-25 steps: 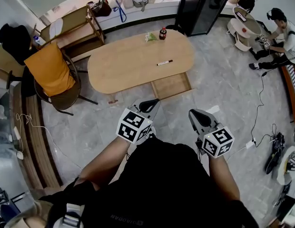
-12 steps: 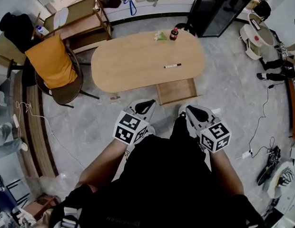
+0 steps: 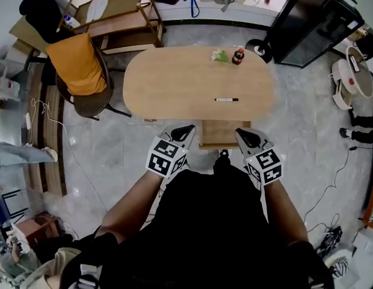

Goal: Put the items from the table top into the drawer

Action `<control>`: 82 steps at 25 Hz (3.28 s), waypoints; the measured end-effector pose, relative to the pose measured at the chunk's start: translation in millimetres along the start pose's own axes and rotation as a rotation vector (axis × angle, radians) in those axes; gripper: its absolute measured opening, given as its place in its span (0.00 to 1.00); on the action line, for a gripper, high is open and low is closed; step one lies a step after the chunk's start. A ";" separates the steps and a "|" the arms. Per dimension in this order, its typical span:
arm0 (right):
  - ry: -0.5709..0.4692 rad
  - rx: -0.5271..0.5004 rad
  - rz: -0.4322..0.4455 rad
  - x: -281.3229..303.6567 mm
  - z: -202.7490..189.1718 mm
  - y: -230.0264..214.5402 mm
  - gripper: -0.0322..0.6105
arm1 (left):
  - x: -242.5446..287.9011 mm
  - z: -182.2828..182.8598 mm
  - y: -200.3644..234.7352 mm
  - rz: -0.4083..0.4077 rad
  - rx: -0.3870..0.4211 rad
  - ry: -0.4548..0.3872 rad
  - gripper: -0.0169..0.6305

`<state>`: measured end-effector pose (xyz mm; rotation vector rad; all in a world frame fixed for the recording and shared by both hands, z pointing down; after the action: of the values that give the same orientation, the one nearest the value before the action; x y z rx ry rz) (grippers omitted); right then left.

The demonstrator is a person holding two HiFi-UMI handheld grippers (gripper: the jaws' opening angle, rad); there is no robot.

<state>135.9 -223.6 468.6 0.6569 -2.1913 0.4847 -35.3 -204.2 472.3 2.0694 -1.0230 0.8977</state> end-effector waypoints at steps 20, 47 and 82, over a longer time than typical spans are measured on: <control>0.481 -0.388 0.087 237.8 -107.0 -145.0 0.06 | 156.9 4.6 41.9 0.054 -0.218 0.235 0.03; 0.834 -0.807 0.026 436.4 -161.8 -202.3 0.15 | 194.7 -68.4 79.2 -0.032 -0.330 0.332 0.03; 0.819 -0.091 0.170 374.9 -318.3 -105.6 0.14 | 191.5 -99.1 18.3 -0.022 -0.267 0.349 0.03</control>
<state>171.8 -249.6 969.7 0.1604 -1.4768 0.6051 9.1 -210.8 684.0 1.6303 -0.8759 1.0078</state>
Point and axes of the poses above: the fingertips, and each gripper's own axes: x forward along the fingers, y to its left, z out of its top, the point moved 3 cm from there along -x, backward along the fingers, and after that the axes turned 15 degrees about y, right-handed, at the moved point
